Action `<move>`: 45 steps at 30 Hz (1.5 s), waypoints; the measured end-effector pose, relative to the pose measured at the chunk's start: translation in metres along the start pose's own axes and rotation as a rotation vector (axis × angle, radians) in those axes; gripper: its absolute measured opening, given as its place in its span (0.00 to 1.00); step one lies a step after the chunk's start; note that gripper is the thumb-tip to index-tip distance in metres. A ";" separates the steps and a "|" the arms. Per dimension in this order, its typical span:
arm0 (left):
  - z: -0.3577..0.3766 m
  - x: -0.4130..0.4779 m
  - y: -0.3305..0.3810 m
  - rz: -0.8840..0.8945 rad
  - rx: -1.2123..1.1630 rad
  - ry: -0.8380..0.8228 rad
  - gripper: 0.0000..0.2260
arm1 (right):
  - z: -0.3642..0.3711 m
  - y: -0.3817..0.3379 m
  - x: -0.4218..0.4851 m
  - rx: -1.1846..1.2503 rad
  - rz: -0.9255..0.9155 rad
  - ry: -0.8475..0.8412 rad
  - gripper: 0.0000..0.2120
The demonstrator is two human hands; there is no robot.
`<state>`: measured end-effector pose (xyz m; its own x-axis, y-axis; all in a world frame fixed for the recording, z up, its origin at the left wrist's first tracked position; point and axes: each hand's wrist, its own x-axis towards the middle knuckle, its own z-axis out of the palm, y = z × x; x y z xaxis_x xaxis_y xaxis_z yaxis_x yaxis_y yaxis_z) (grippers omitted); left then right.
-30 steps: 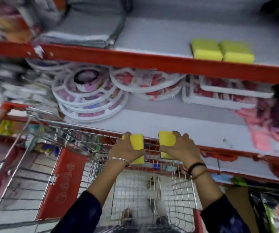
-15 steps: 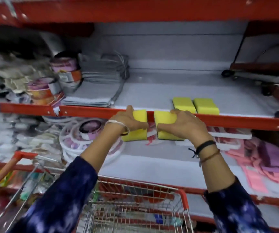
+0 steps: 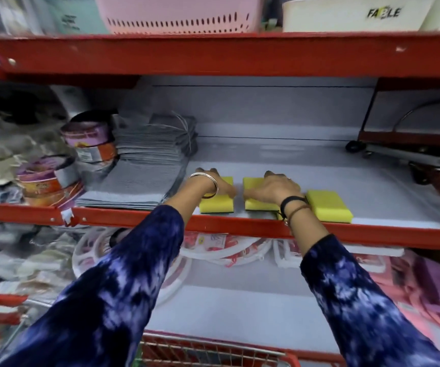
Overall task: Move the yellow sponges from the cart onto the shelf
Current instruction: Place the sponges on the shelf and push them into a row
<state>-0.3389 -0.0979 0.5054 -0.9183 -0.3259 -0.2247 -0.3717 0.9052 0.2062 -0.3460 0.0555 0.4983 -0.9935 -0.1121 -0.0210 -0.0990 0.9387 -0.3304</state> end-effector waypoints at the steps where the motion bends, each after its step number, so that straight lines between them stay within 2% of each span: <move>1: 0.002 0.003 0.001 0.005 -0.017 -0.012 0.40 | 0.004 0.001 0.003 -0.010 0.002 -0.007 0.39; 5: 0.014 0.010 0.005 0.019 -0.087 -0.113 0.38 | 0.017 0.005 0.012 -0.037 -0.005 0.002 0.40; 12: 0.015 0.014 0.001 0.028 -0.063 -0.163 0.31 | 0.023 0.000 0.012 -0.083 -0.064 0.023 0.42; 19: 0.017 0.017 -0.007 0.026 -0.084 -0.151 0.31 | 0.032 0.004 0.009 -0.086 -0.032 0.036 0.35; 23: 0.016 0.018 -0.014 0.169 0.079 -0.021 0.33 | 0.026 0.011 0.009 -0.042 -0.119 0.119 0.27; 26: 0.014 0.015 -0.017 0.304 0.151 -0.015 0.30 | 0.019 0.017 0.014 -0.056 -0.265 -0.012 0.25; 29: 0.019 0.010 -0.018 0.358 0.177 -0.016 0.27 | 0.018 0.021 0.016 -0.063 -0.319 -0.152 0.25; 45: 0.038 -0.005 -0.020 0.390 0.167 0.091 0.25 | 0.037 0.031 -0.002 0.034 -0.375 -0.045 0.24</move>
<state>-0.3213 -0.1036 0.4659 -0.9967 0.0331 -0.0745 0.0256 0.9946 0.1004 -0.3448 0.0729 0.4534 -0.8850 -0.4609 0.0659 -0.4526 0.8186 -0.3537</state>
